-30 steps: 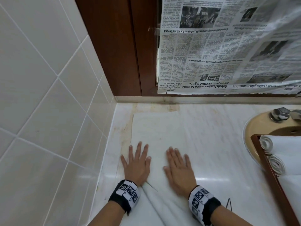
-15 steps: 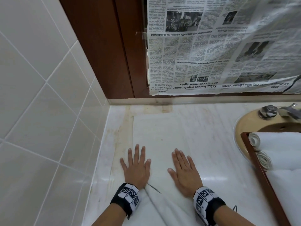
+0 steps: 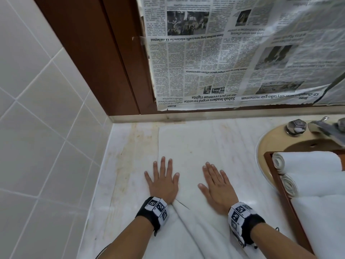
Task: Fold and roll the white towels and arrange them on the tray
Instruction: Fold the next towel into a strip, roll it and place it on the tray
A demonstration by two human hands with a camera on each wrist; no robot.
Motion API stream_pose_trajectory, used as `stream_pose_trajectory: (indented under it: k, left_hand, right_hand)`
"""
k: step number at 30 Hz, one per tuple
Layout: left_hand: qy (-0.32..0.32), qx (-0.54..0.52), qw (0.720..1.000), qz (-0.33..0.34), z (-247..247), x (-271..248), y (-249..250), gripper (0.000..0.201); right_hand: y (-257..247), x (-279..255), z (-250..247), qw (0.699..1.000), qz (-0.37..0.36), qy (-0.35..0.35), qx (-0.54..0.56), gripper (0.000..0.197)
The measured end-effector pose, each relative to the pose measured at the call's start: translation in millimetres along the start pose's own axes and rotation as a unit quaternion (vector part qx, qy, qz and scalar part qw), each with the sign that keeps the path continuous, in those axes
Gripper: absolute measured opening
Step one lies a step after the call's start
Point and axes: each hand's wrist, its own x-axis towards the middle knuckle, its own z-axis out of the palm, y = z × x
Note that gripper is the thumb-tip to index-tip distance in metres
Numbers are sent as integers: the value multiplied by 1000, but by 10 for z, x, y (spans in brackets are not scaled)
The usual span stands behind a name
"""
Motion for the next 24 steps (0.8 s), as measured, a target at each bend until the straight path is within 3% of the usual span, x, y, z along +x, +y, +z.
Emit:
stream_pose_trajectory:
  k: [2,8,12,15,19,24]
  left_hand:
    - [2,-3,1000,-7,-24,80,42,62]
    - [10,-2,1000,-22,-110,291,77,61]
    - [4,-20,999,-48,-160,286,13,62]
    - [4,-20,1000,-3,-116,78,118,62]
    - [-11,-2,999,35,3,-104,260,60]
    - [-10,-7,1000,-24,-73,-88,-98,59]
  right_hand:
    - [41,70,-62,1000,3,-17,1,68]
    - [131,297,-191,999,-5,-50,15,67]
    - [125,338,-344,997,23,-14,74,68]
    - [-94,256,-348,997,18,1,77,68]
    - [-289,234,-162,998,-39,-51,17,69]
    - [92,167,-209,997,39,-65,10,64]
